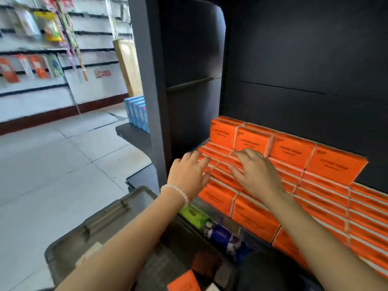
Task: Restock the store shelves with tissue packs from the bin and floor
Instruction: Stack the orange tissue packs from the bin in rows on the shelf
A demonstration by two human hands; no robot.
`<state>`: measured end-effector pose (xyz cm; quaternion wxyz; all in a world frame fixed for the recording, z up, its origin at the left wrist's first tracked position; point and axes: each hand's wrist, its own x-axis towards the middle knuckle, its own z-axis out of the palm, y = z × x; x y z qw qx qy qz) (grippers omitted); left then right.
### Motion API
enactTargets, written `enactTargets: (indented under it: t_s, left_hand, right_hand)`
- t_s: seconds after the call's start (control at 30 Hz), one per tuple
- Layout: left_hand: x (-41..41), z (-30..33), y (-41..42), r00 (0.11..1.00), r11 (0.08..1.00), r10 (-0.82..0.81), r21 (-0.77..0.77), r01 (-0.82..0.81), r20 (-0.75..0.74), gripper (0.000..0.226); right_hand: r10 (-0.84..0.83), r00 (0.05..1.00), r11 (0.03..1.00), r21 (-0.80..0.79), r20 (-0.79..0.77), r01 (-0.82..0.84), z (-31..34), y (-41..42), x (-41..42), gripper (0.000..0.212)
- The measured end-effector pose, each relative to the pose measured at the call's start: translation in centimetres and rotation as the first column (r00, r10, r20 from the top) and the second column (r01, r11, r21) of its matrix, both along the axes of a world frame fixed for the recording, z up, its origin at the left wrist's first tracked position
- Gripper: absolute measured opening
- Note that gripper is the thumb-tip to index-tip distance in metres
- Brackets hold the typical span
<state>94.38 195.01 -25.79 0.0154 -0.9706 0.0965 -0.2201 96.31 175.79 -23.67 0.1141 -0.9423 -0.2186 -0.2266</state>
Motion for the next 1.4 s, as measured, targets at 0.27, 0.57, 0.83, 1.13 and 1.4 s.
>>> enactTargets:
  t_s: [0.27,0.57,0.83,1.13,1.4]
  left_hand:
    - [-14.1,-7.8,6.6,0.982,0.979,0.170,-0.097,-0.177,-0.082,0.042]
    - [-22.2,-19.6,9.9,0.865,0.816,0.362,-0.331,-0.475,-0.348,0.039]
    - [-21.3,-23.4,14.5,0.724,0.679,0.489,-0.308,-0.666,-0.487,0.041]
    - [-12.4,-25.3,21.2,0.606,0.609,0.641,-0.169,-0.775,-0.471,0.047]
    - [-9.1,-31.5,25.1,0.416,0.501,0.713,-0.005,-0.866,-0.565,0.051]
  right_hand:
    - [0.180,0.975,0.984,0.033,-0.128,-0.177,-8.9,5.5,-9.5,0.039]
    - [0.204,0.879,0.977,0.040,-0.430,-0.208,-18.3,6.8,-12.9,0.033]
    - [0.236,0.838,0.971,0.089,-0.492,-0.221,-20.1,10.3,-9.6,0.036]
    - [0.293,0.807,0.954,0.103,-0.512,-0.281,-25.1,20.9,-3.4,0.040]
    - [0.305,0.660,0.952,0.197,-0.687,-0.235,-37.0,27.9,1.1,0.049]
